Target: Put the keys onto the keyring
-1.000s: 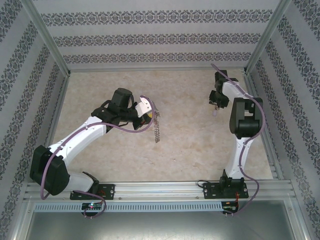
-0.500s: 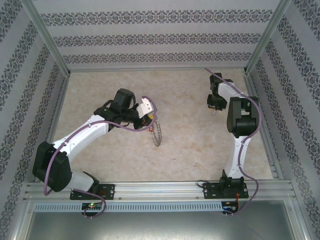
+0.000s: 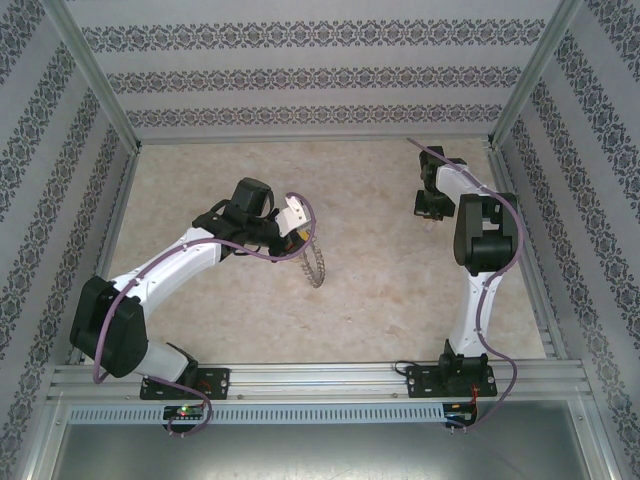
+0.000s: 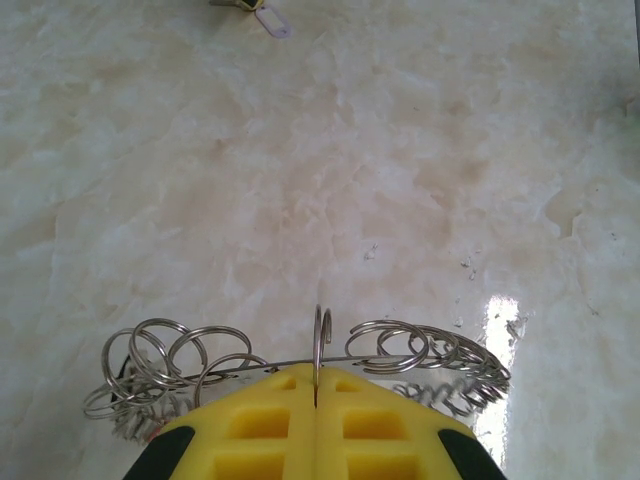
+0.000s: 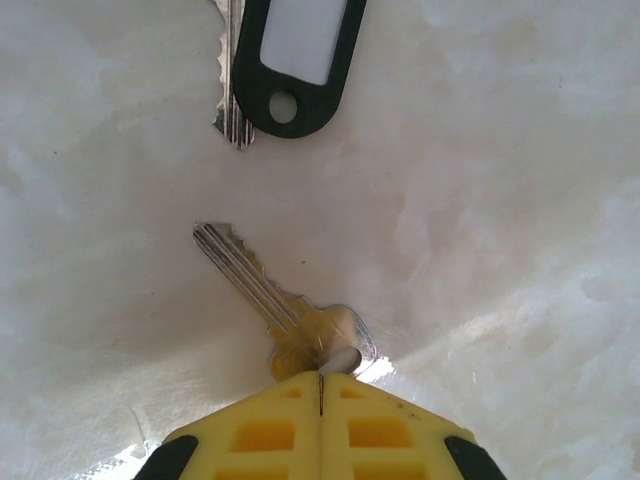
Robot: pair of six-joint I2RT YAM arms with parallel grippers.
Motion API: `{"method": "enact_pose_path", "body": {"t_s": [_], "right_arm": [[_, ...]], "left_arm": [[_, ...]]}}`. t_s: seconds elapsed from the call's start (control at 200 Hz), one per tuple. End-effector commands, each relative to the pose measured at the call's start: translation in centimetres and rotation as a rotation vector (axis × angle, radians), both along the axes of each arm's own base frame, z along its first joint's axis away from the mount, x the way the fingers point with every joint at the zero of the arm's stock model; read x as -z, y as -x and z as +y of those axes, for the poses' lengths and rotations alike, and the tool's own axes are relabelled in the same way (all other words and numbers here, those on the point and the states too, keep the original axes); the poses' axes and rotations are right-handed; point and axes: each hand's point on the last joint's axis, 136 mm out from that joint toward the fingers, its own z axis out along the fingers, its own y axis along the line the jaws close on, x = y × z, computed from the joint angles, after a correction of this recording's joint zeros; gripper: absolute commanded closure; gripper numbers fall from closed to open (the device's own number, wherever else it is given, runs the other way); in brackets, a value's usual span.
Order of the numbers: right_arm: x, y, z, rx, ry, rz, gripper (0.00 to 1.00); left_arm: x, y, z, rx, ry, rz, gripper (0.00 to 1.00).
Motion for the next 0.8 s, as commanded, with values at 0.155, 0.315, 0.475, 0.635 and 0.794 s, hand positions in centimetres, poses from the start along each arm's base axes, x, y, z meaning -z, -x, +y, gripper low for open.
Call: {"method": "enact_pose_path", "body": {"t_s": [0.155, 0.315, 0.475, 0.635, 0.794], "right_arm": [[-5.7, 1.2, 2.9, -0.109, -0.107, -0.143, 1.0], [-9.4, 3.3, 8.1, -0.418, -0.224, -0.26, 1.0], [-11.6, 7.2, 14.3, -0.856, -0.235, -0.316, 1.0], [-14.4, 10.3, 18.3, -1.098, -0.272, -0.421, 1.0], [-15.3, 11.6, 19.0, -1.108, -0.36, -0.414, 1.0]], "left_arm": [[-3.0, 0.3, -0.3, 0.039, 0.083, -0.094, 1.0], [-3.0, 0.7, 0.1, 0.041, 0.062, -0.103, 1.0], [-3.9, 1.8, -0.3, 0.096, 0.105, -0.114, 1.0], [-5.0, 2.1, -0.6, 0.111, 0.135, -0.119, 1.0], [-5.3, 2.3, -0.5, 0.112, 0.135, -0.119, 1.0]]}}
